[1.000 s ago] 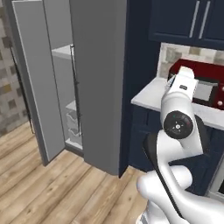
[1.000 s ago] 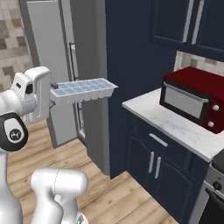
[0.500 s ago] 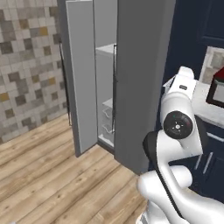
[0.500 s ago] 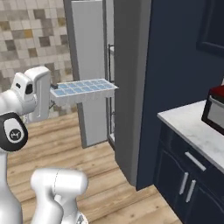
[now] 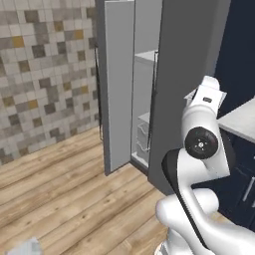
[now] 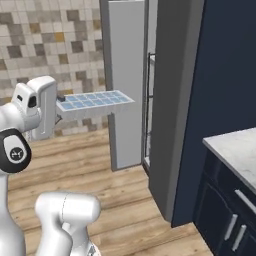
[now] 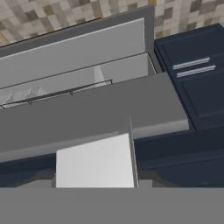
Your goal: The ice cube tray has been filled with water. Take the tray and place it in the freezer to make ice. Close the freezer door after placing the tray.
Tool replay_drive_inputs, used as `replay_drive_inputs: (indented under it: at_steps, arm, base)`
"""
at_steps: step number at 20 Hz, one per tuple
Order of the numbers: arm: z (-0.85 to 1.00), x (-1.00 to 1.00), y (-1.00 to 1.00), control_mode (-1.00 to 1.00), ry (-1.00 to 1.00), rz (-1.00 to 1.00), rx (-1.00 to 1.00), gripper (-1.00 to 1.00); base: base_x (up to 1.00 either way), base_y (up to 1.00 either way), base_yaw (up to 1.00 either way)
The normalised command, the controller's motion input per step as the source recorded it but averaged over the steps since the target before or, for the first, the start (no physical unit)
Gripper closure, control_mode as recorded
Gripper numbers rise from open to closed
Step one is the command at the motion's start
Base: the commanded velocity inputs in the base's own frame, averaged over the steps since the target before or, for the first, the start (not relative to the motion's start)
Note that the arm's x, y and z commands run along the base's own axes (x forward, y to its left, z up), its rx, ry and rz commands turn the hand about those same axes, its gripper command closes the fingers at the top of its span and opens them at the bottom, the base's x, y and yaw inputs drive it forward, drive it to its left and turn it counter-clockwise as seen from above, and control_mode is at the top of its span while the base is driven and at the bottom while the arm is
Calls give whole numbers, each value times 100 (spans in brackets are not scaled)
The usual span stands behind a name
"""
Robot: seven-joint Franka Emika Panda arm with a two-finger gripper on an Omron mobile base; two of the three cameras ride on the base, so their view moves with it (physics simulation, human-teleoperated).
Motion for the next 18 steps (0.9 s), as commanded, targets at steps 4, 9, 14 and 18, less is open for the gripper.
replay_drive_inputs:
  at_steps: [4,9,14,18]
  arm:
    - [0,0,0,100,0,0,0,100]
    - [0,0,0,100,0,0,0,100]
    - [0,0,0,100,0,0,0,100]
    - [0,0,0,100,0,0,0,100]
  base:
    - [65,0,16]
    - [79,-3,13]
    - [68,-5,12]
    - [34,-20,10]
